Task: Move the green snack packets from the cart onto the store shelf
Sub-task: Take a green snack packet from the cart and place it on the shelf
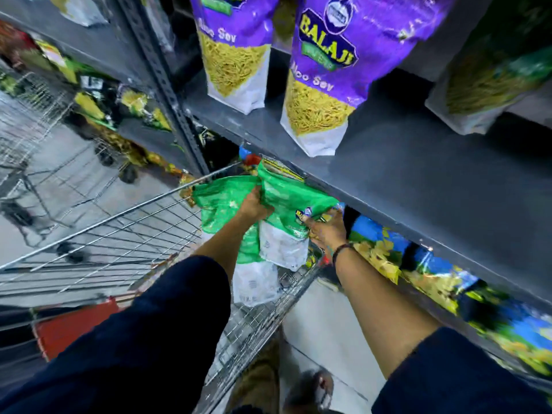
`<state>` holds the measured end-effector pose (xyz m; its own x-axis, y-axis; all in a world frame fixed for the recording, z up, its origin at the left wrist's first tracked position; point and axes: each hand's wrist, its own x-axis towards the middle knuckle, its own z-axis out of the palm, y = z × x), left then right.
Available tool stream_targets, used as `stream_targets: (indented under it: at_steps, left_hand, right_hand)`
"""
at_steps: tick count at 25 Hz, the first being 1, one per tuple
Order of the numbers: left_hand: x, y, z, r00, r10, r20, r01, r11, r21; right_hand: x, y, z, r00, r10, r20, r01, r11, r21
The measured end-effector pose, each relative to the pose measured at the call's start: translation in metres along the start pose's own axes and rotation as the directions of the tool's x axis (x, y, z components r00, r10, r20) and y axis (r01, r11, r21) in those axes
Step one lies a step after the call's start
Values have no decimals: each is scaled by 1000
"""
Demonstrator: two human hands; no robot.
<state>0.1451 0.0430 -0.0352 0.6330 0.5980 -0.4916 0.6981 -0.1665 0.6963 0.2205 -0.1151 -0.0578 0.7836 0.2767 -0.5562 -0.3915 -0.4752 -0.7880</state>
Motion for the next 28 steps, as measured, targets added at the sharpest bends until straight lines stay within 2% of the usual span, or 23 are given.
stream_targets:
  at_steps: [3,7,9,12,15,18,20,21,23,25,28]
  left_hand:
    - [-8,-11,7,988,29,-149,-29,1000,0]
    - [-73,-7,7,960,108,-257,-122,992,-41]
    - [-107,-1,-3,925,190,-330,-210,977,-26]
    - [-150,42,-28,806,403,-434,-357,915,187]
    - [-185,124,-42,653,584,-482,-402,807,434]
    - [-193,201,-27,557,689,-464,-534,725,436]
    - [-179,241,-8,554,738,-385,-658,672,340]
    - [-169,259,0,580,735,-350,-691,672,266]
    - [-146,276,17,633,718,-290,-701,691,178]
    - [-121,278,35,676,697,-240,-681,715,160]
    - [-105,266,58,669,731,-137,-724,682,103]
  right_hand:
    - [-7,-2,-2,993,-94,-71,85,989,-120]
    - [-48,-7,-24,996,-93,10,93,995,-34]
    - [-75,-21,-42,984,-164,67,166,986,-22]
    - [-119,-69,-79,947,-306,95,297,950,100]
    - [-141,-125,-134,887,-460,31,451,879,155]
    - [-145,-168,-202,829,-553,-76,556,803,217]
    - [-139,-187,-241,802,-582,-138,596,761,257]
    - [-135,-196,-257,801,-574,-171,598,752,278]
    - [-122,-203,-276,821,-525,-225,571,757,319]
    - [-101,-193,-282,830,-491,-263,552,790,266]
    - [-75,-163,-279,852,-473,-224,518,824,228]
